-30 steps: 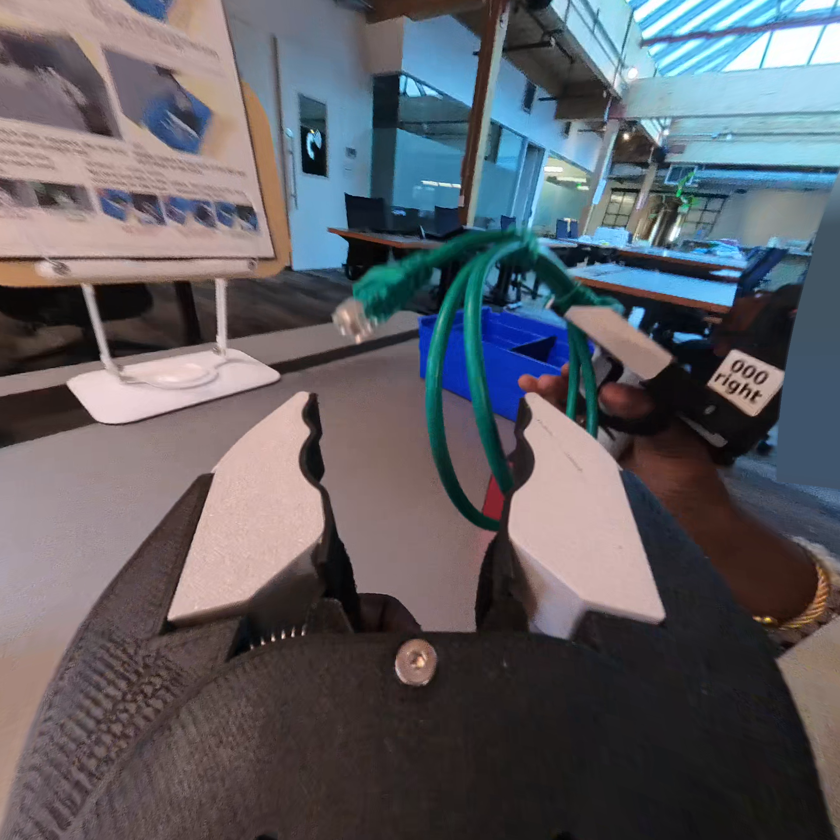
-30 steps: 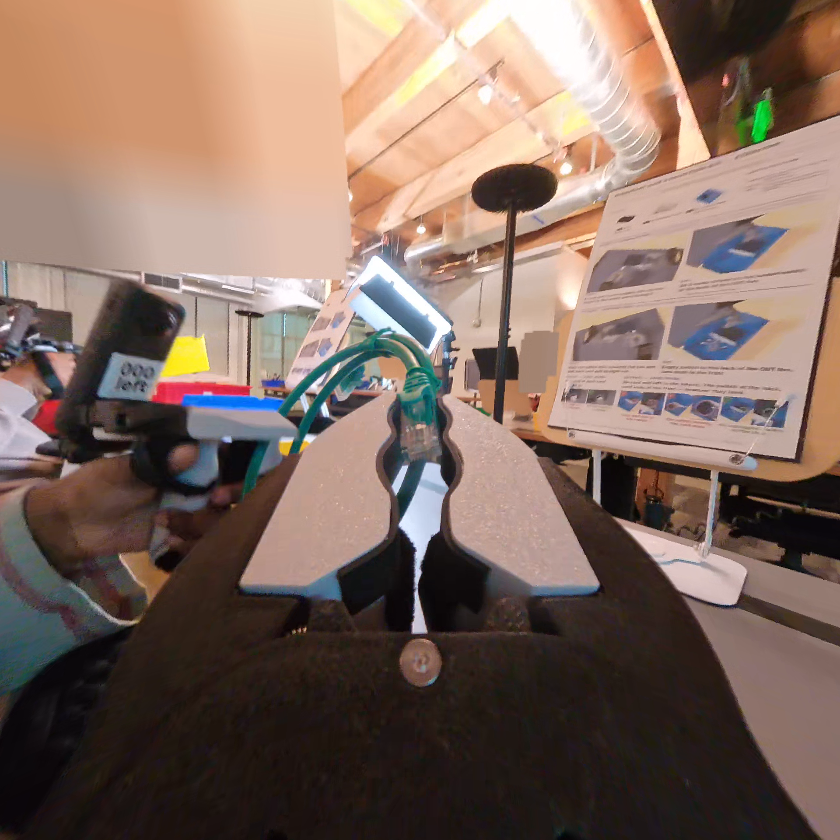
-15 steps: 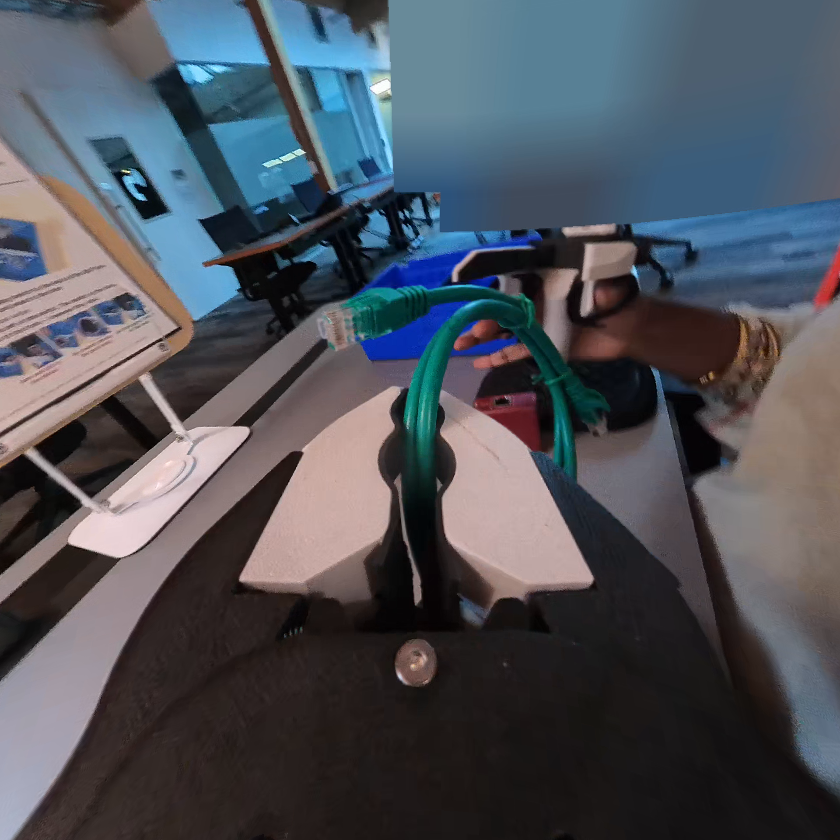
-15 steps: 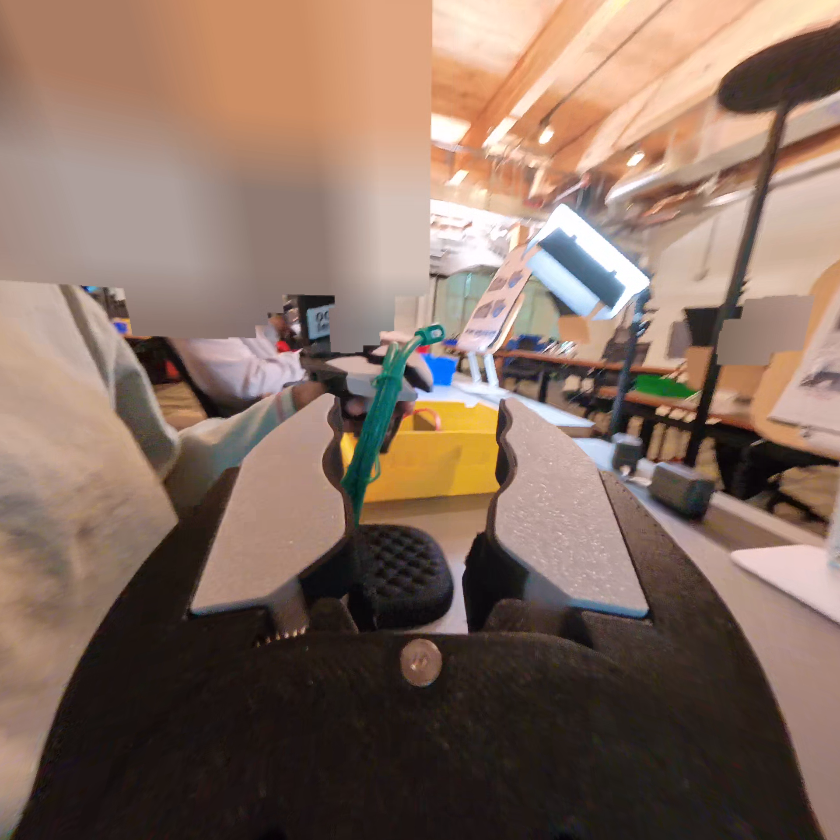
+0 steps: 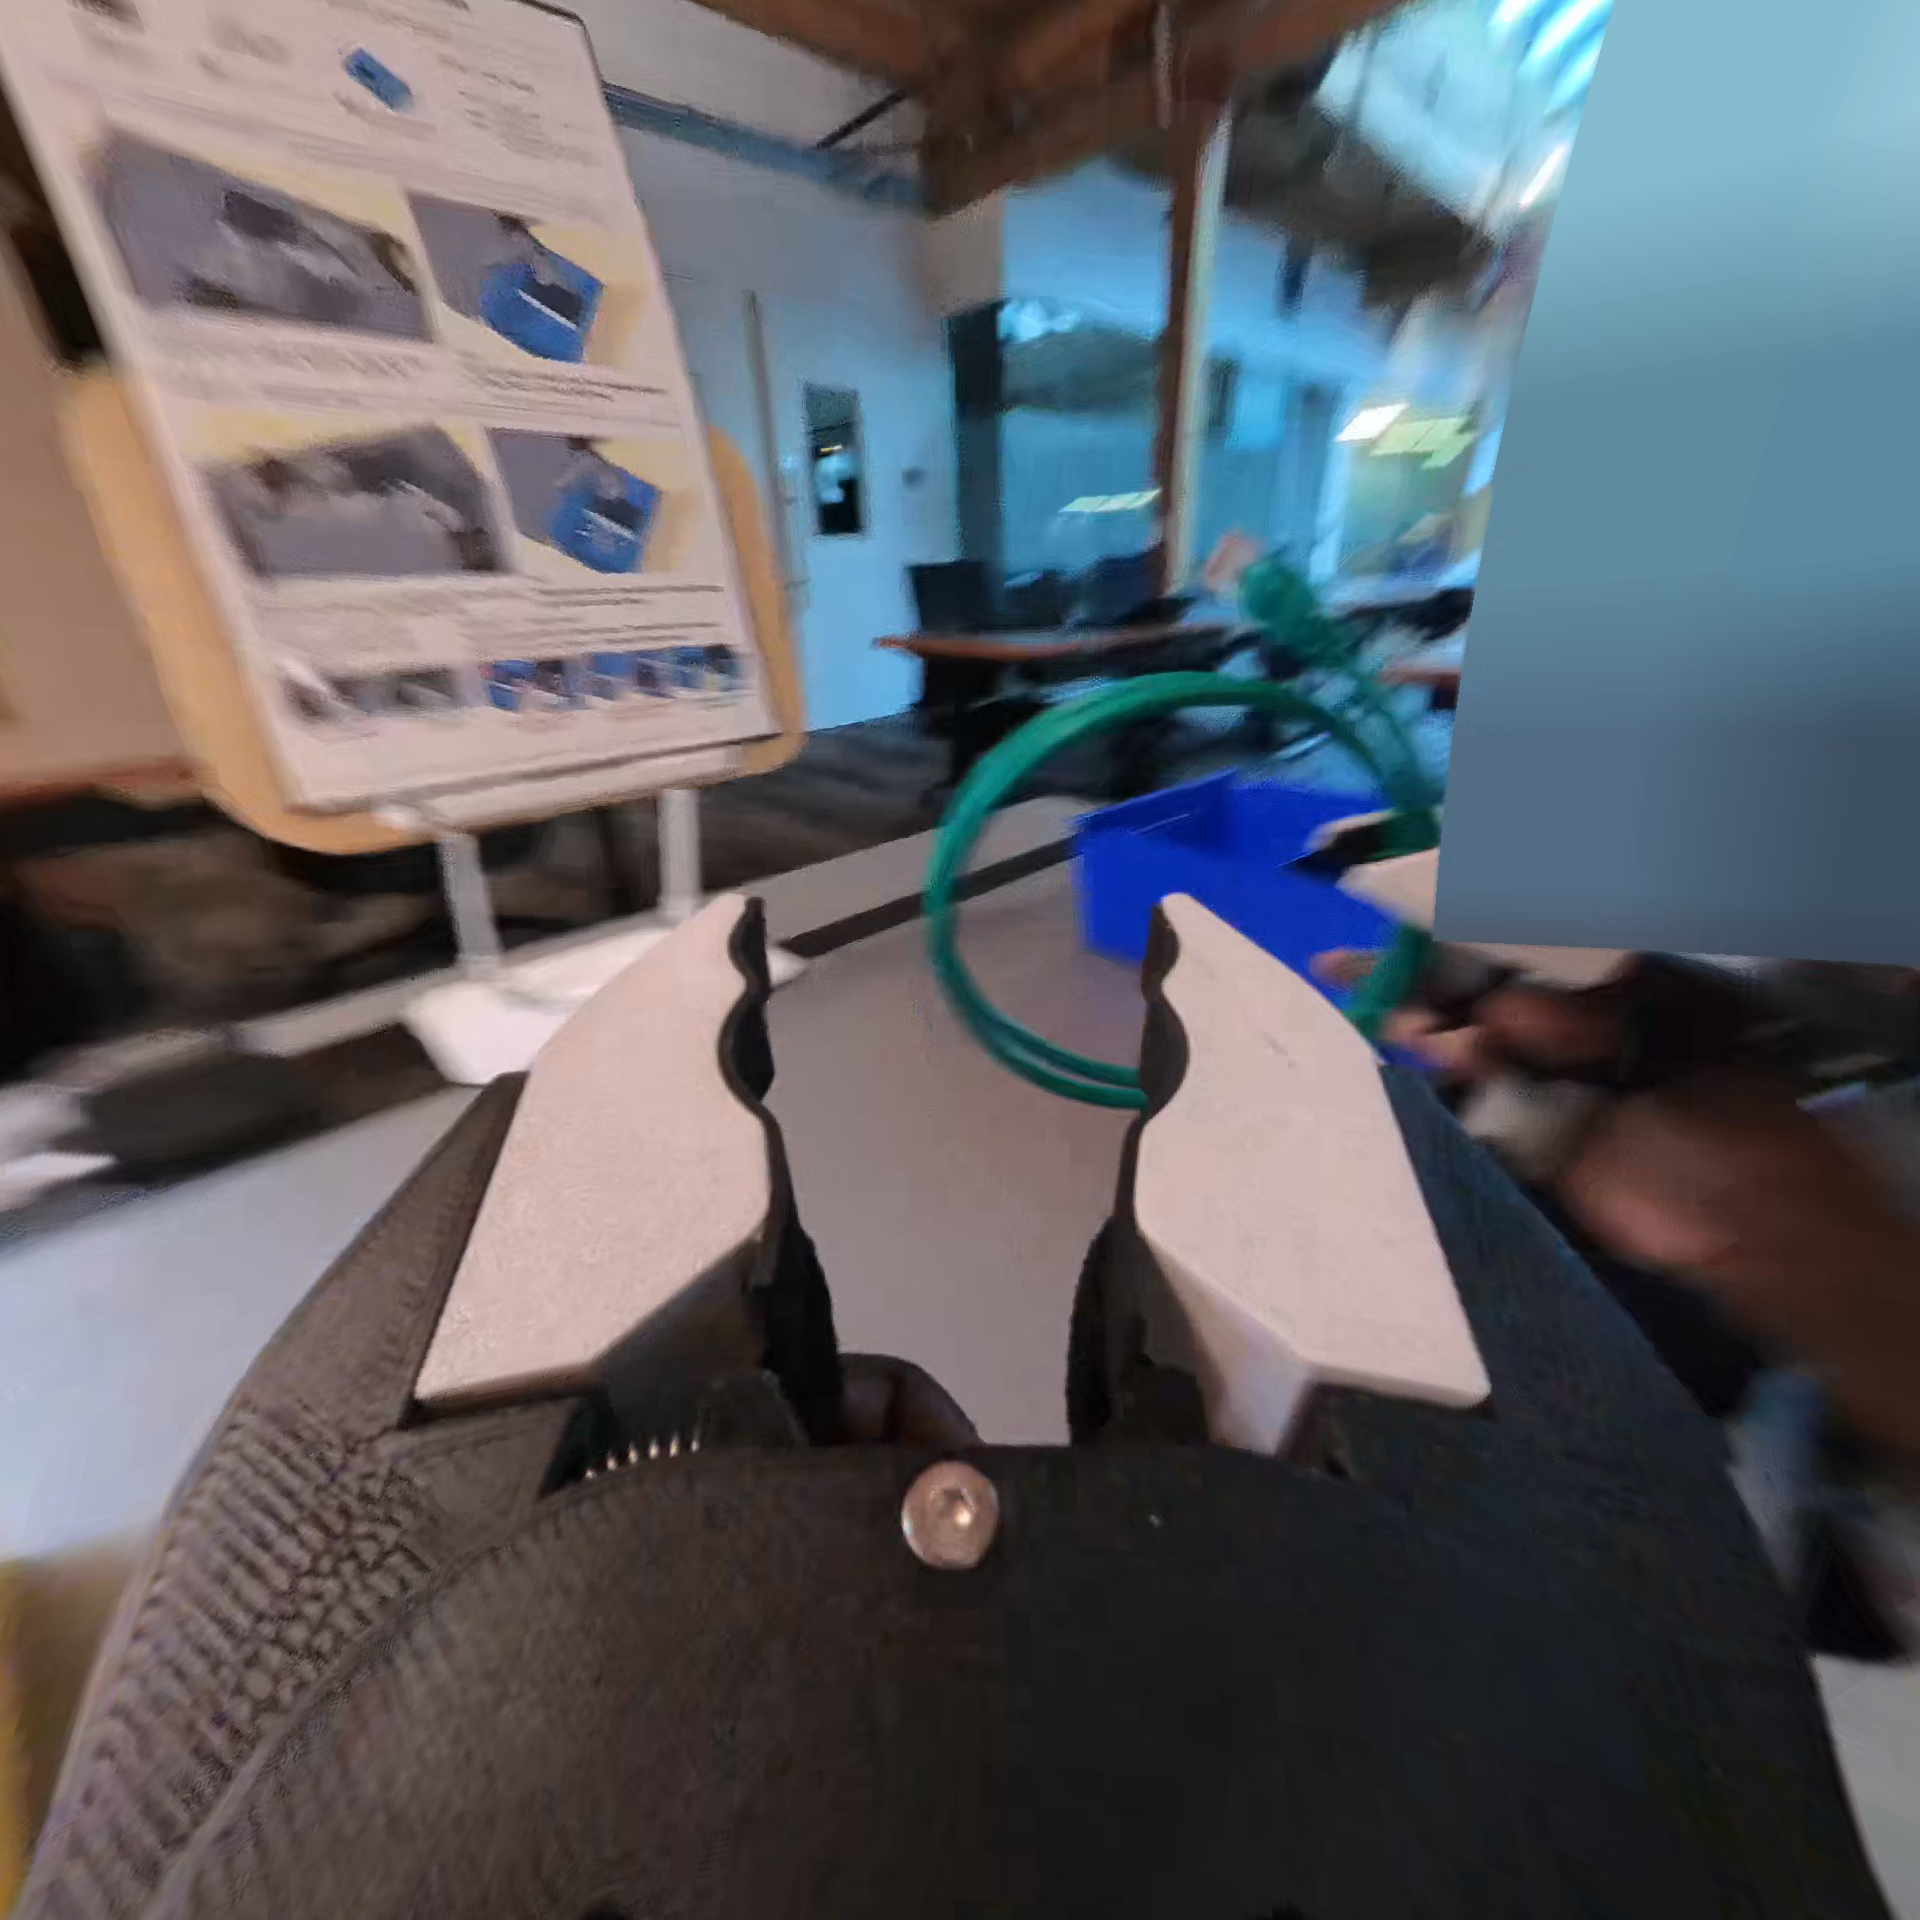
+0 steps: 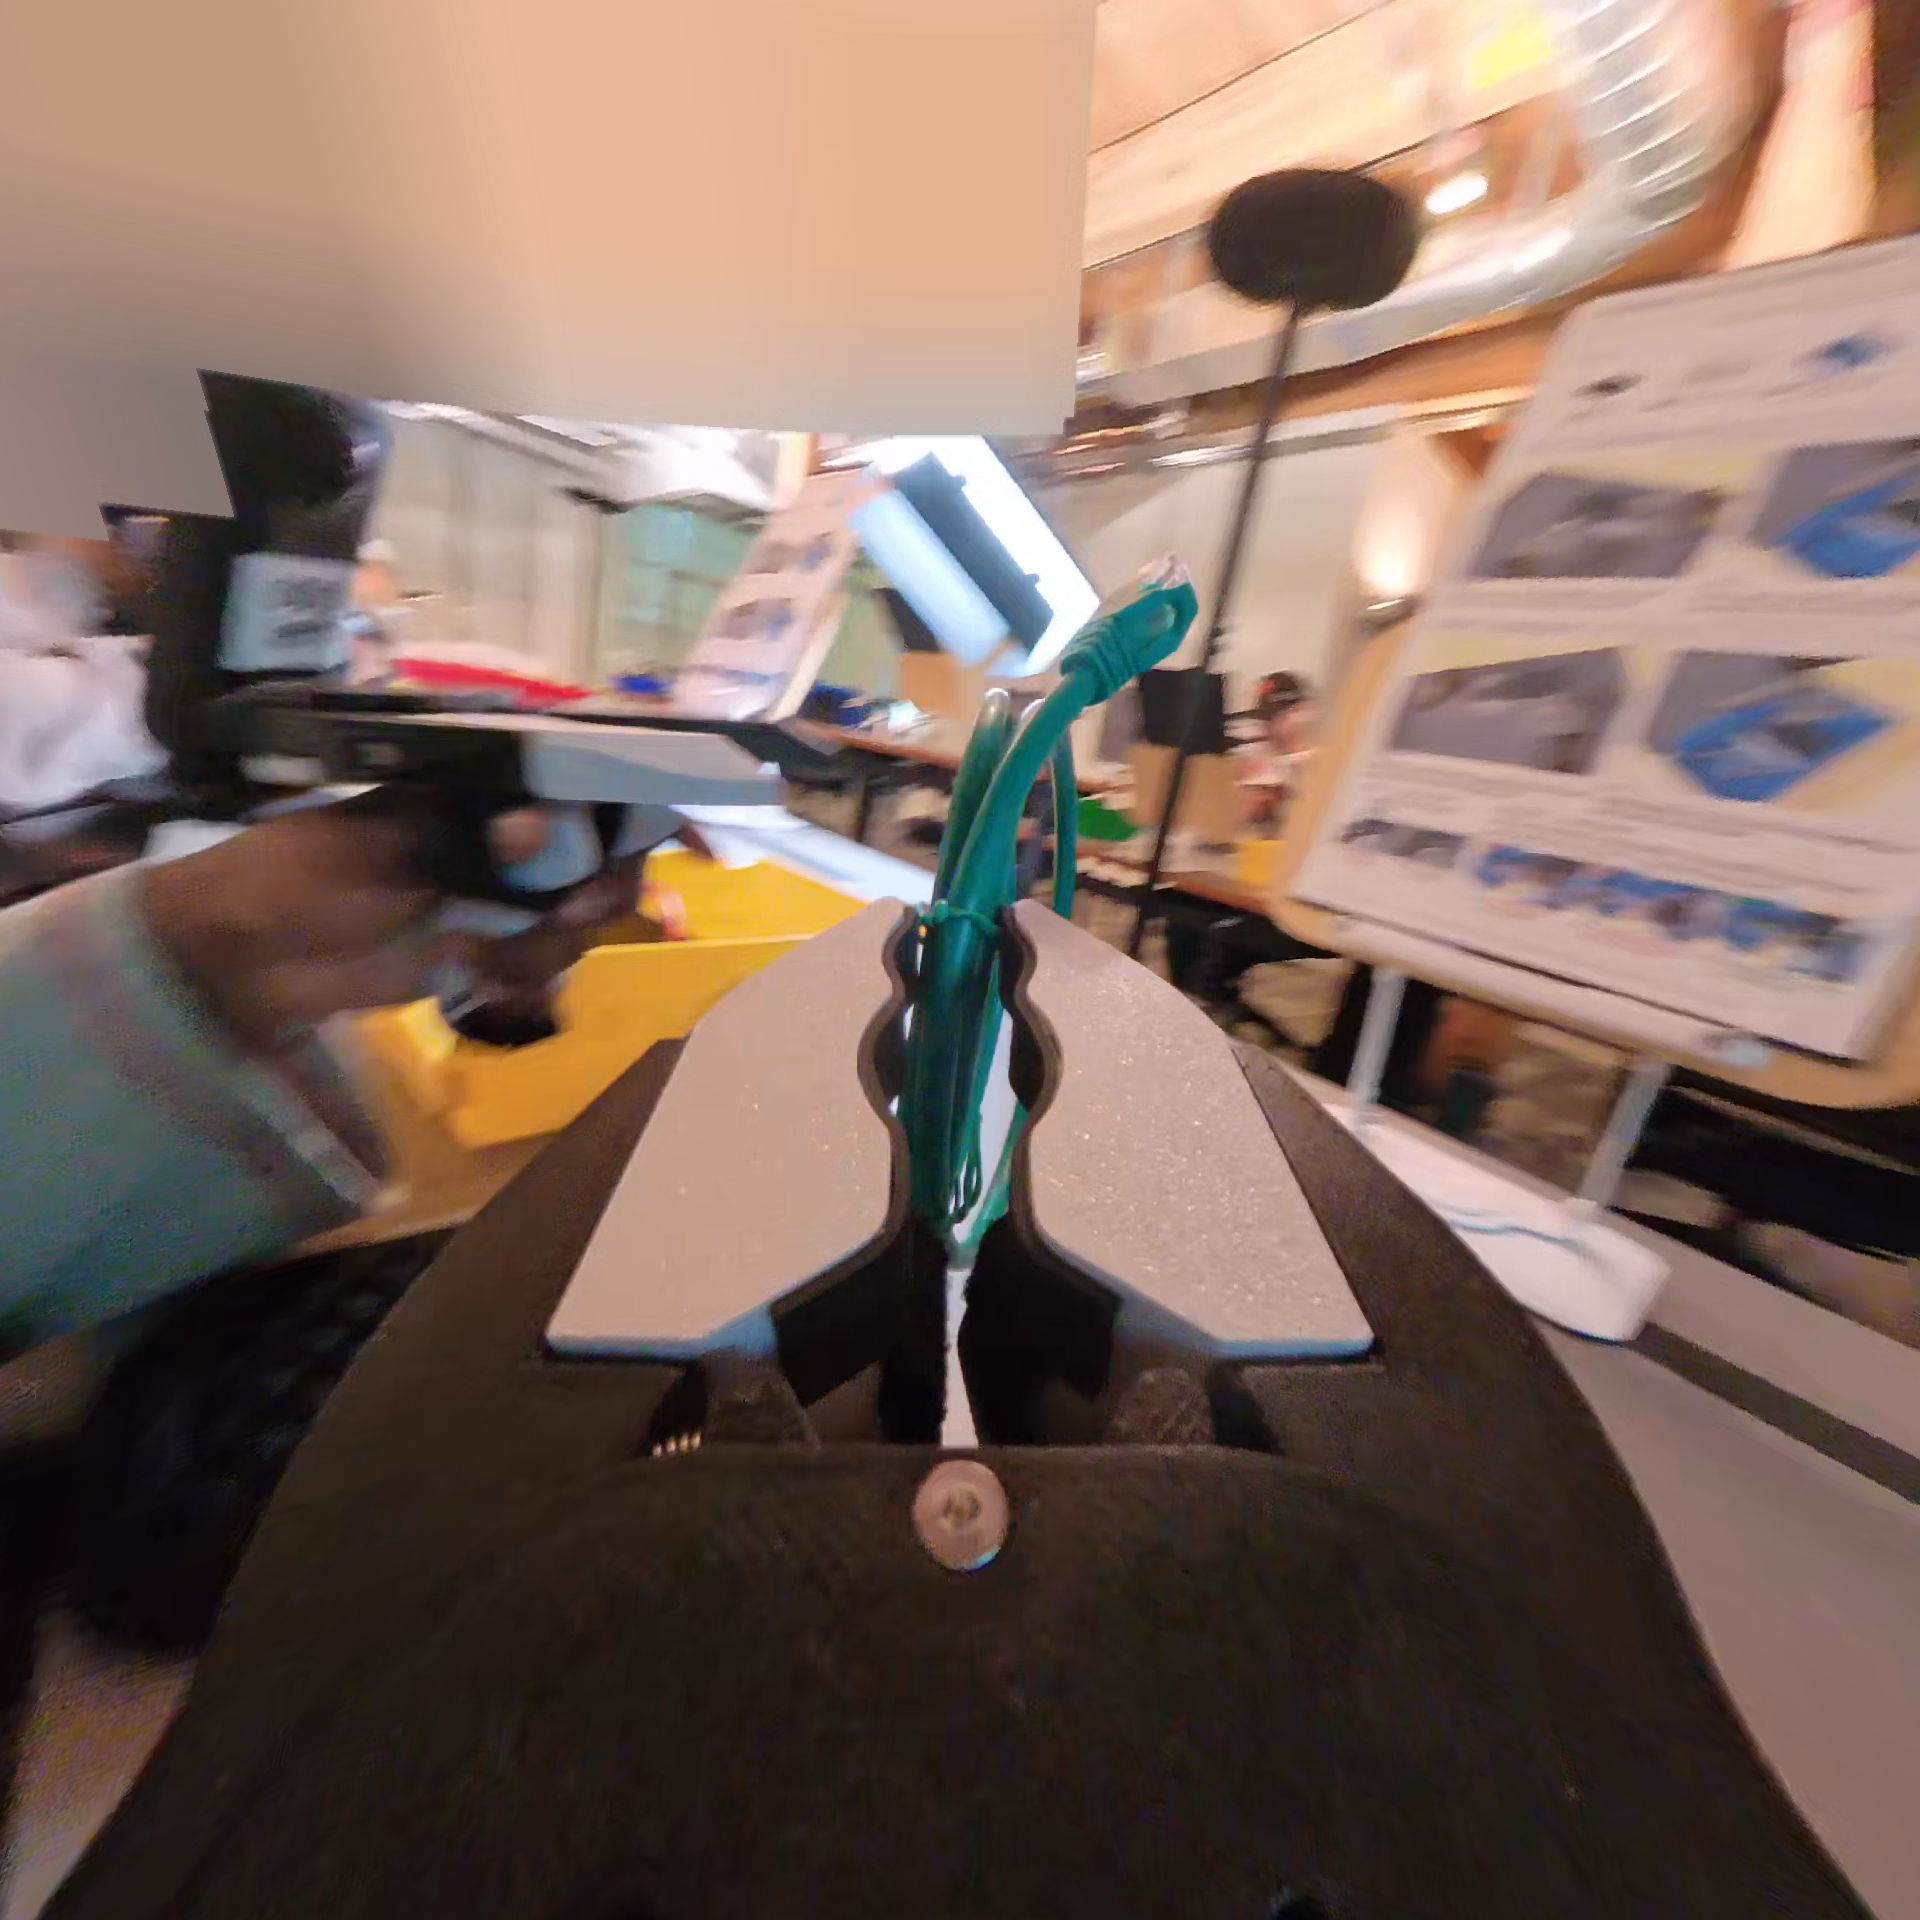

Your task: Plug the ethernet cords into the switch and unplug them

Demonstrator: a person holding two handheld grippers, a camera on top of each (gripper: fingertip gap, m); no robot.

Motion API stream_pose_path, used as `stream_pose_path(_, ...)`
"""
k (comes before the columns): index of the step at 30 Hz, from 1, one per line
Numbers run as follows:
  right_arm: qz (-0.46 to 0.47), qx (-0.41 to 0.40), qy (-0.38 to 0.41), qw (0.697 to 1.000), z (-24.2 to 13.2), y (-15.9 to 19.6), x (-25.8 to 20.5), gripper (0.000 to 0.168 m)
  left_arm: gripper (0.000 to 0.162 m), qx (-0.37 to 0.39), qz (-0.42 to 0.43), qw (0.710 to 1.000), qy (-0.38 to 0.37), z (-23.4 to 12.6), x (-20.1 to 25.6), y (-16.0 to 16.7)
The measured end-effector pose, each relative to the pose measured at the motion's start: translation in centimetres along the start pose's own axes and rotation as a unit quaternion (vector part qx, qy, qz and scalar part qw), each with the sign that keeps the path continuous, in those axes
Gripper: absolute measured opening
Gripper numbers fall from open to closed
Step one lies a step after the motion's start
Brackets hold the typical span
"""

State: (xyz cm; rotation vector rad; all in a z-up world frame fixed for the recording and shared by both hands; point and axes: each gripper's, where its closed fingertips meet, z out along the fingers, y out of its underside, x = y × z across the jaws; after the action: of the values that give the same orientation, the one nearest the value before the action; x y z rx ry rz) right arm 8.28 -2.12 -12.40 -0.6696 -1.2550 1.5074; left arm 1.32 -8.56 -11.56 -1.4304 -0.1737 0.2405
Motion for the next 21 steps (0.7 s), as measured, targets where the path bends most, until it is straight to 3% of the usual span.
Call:
stream_pose_path(2, -0.025, 0.017, 0.062, 0.998, 0.0, -0.4, 0.9, 0.014, 0.058, 0.006, -0.092, 0.993, 0.078, 0.9, 3.6, 0.3)
stream_pose_path(4, -0.058, 0.012, 0.081, 0.995, 0.5, 0.0, 0.5, 0.015, 0.058, -0.036, -0.106, 0.985, 0.128, 2.3, 6.6, 1.5)
stream_pose_path(7, -0.098, -0.013, 0.088, 0.991, 1.3, 1.1, -0.7, 0.015, 0.041, -0.027, -0.128, 0.982, 0.138, 3.9, 8.2, 1.0)
stream_pose_path(8, -0.105, -0.017, 0.087, 0.990, 1.5, 1.3, -1.1, 0.015, 0.027, -0.021, -0.132, 0.982, 0.134, 4.2, 8.2, 0.7)
stream_pose_path(10, -0.109, -0.023, 0.090, 0.990, 1.6, 1.5, -1.3, 0.015, 0.021, -0.022, -0.127, 0.981, 0.143, 4.4, 8.3, 0.6)
stream_pose_path(13, -0.116, -0.011, 0.022, 0.993, 1.6, 1.4, -2.4, 0.019, 0.014, -0.039, -0.132, 0.973, 0.185, 3.4, 8.3, 0.5)
stream_pose_path(14, -0.114, 0.015, -0.021, 0.993, 1.2, 0.8, -3.1, 0.027, 0.012, -0.054, -0.133, 0.968, 0.208, 2.8, 8.1, 0.7)
stream_pose_path(16, -0.123, 0.081, -0.096, 0.984, -0.6, -0.7, -3.9, 0.030, 0.012, -0.118, -0.148, 0.943, 0.275, 0.9, 8.0, 1.3)
stream_pose_path(17, -0.128, 0.099, -0.097, 0.982, -1.5, -1.3, -3.2, 0.033, 0.012, -0.148, -0.162, 0.925, 0.311, -0.2, 8.0, 1.6)
stream_pose_path(19, -0.159, 0.102, -0.112, 0.976, -2.8, -1.9, -2.5, 0.036, 0.011, -0.211, -0.181, 0.875, 0.397, -2.8, 8.8, 2.3)
stream_pose_path(21, -0.210, 0.089, -0.134, 0.964, -3.3, -2.3, -2.8, 0.044, 0.011, -0.246, -0.195, 0.846, 0.431, -4.0, 8.9, 2.9)
